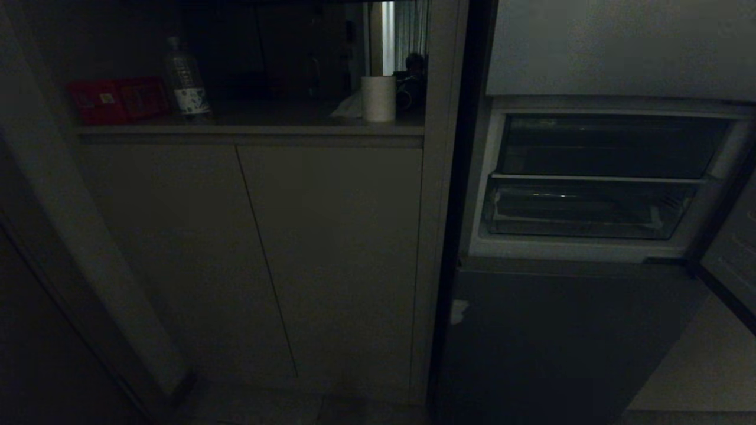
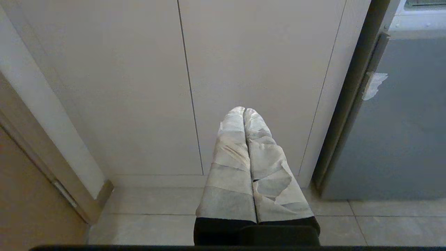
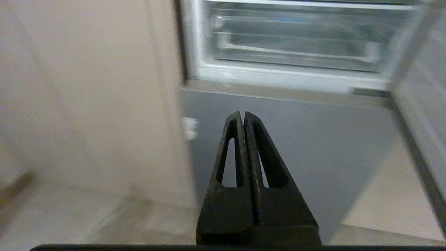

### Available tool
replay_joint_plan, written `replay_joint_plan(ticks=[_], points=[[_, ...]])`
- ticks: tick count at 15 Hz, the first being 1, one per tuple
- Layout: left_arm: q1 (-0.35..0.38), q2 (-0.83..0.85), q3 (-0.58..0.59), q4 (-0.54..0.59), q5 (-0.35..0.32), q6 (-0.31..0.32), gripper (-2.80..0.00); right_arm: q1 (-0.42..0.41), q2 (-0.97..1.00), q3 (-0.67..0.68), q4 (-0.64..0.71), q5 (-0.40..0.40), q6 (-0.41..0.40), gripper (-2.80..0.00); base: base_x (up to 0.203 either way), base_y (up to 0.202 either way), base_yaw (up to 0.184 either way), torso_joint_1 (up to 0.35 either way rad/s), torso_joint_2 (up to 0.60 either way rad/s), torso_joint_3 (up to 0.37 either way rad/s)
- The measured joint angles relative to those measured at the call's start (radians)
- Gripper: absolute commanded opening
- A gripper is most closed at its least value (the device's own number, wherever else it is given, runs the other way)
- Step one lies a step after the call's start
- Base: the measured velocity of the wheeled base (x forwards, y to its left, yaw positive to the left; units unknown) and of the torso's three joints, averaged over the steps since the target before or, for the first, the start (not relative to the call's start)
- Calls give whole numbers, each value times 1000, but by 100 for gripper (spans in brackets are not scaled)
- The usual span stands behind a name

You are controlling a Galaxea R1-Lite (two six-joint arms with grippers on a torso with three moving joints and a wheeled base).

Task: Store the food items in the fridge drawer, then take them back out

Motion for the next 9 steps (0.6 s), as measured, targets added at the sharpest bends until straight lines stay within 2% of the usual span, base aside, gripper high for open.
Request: replay_joint_plan(ticks=[2,3,6,9], points=[[0,0,0,0,1,-1,-280,19,243,-95,-63,51,15,-280,0,0,0,0,0,0],[0,0,0,0,0,0,-280,39,382,-140,-113,71,21,0,0,0,0,0,0,0],[0,0,0,0,-5,10,-280,123,774,-259,-297,77,30,0,0,0,0,0,0,0],[0,0,0,0,-5,11,-280,238,1148,-416,-478,-9,33,0,0,0,0,0,0,0]])
